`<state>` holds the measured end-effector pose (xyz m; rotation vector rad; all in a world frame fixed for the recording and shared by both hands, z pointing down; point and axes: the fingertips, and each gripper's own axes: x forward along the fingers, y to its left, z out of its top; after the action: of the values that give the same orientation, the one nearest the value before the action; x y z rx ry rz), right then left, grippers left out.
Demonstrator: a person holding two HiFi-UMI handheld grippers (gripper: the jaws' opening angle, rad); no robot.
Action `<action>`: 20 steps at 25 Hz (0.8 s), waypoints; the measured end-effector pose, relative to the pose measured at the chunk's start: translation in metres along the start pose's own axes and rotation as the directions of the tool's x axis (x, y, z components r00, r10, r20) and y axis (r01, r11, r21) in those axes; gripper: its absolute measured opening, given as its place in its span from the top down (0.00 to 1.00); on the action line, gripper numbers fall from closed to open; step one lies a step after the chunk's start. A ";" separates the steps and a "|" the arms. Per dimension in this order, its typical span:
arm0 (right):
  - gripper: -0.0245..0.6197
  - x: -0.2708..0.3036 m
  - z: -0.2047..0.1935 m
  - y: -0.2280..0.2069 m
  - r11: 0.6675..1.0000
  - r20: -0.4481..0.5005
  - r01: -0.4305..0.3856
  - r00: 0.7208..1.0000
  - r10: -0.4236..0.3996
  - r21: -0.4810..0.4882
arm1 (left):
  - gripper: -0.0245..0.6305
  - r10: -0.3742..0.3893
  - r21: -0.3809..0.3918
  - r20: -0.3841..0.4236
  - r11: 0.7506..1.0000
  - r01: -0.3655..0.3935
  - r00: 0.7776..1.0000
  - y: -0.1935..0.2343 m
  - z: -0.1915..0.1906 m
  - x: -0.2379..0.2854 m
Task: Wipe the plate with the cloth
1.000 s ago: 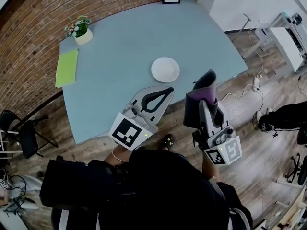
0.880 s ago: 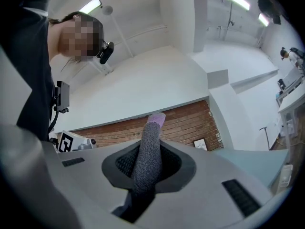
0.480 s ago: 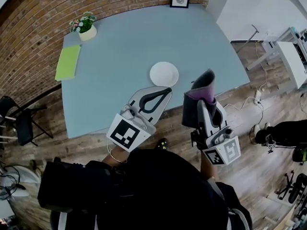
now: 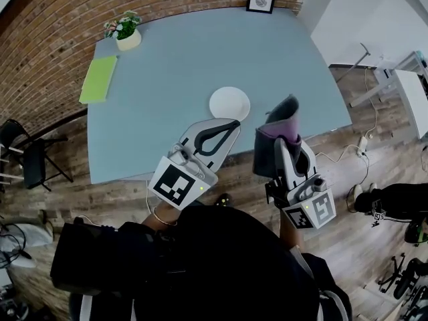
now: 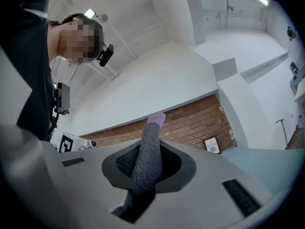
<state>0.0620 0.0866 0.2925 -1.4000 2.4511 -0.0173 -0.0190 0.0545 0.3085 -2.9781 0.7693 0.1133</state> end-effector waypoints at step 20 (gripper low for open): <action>0.90 0.006 -0.004 -0.003 0.997 -0.007 -0.076 0.997 0.076 0.027 | 0.97 0.054 0.052 0.005 0.997 -0.054 0.999 -0.008 0.004 -0.001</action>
<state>0.0609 0.0795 0.2957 -1.2975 2.4992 -0.0383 -0.0163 0.0621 0.3045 -2.9086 0.8396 0.0998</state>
